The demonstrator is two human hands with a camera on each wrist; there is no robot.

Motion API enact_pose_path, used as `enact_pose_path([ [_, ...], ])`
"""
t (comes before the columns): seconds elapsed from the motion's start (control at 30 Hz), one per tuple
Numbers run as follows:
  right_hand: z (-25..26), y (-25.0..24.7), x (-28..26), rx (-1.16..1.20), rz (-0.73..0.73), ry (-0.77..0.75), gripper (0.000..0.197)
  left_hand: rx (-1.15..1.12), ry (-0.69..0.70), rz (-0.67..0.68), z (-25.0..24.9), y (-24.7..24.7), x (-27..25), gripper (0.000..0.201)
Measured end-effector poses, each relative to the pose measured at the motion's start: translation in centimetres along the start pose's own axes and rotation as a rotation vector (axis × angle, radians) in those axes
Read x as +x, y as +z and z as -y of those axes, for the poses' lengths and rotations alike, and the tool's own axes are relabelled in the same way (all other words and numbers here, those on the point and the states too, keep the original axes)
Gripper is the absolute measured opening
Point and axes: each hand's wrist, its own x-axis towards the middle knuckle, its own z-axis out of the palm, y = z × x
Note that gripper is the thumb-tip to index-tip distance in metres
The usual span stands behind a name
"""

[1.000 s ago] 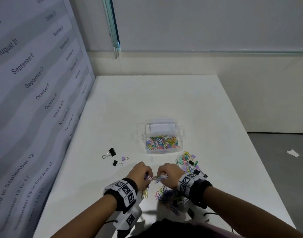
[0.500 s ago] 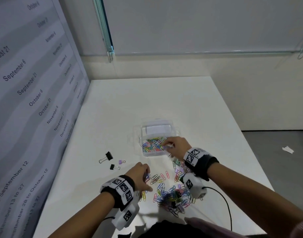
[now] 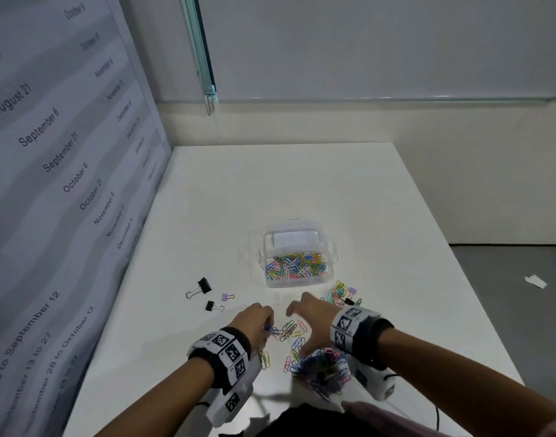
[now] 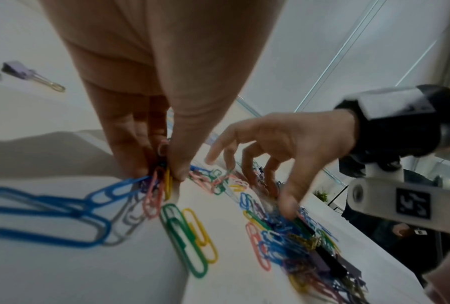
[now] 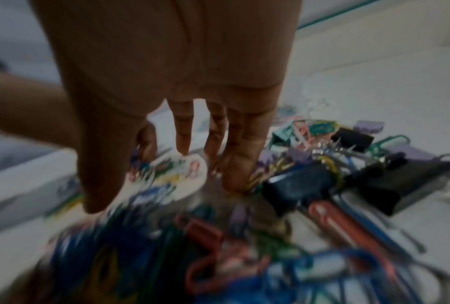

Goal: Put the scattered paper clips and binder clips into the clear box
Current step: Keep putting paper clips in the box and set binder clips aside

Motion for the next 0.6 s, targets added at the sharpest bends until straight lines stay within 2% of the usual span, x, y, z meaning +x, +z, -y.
enact_pose_path([
  [0.03,0.2,0.7,0.1,-0.061,0.026,-0.031,0.080,0.012,0.000,-0.003,0.0,0.0,0.0,0.023],
  [0.1,0.9,1.5,0.4,-0.075,0.029,-0.079,0.080,0.036,0.000,-0.004,-0.2,0.1,0.1,0.023],
  [0.13,1.3,1.8,0.6,-0.043,0.022,-0.087,0.071,0.049,-0.001,0.001,-0.2,0.1,0.1,0.023],
  [0.23,1.9,2.3,0.9,0.054,-0.049,-0.078,0.030,0.042,-0.004,0.010,-0.3,-0.1,0.0,0.021],
  [0.3,1.8,2.0,0.8,0.097,-0.091,-0.047,0.014,-0.007,-0.002,0.005,-0.1,-0.3,-0.1,0.019],
  [0.6,-1.0,-1.0,0.1,0.302,-0.280,0.136,0.021,-0.284,-0.038,-0.049,-0.2,-2.4,0.2,0.020],
])
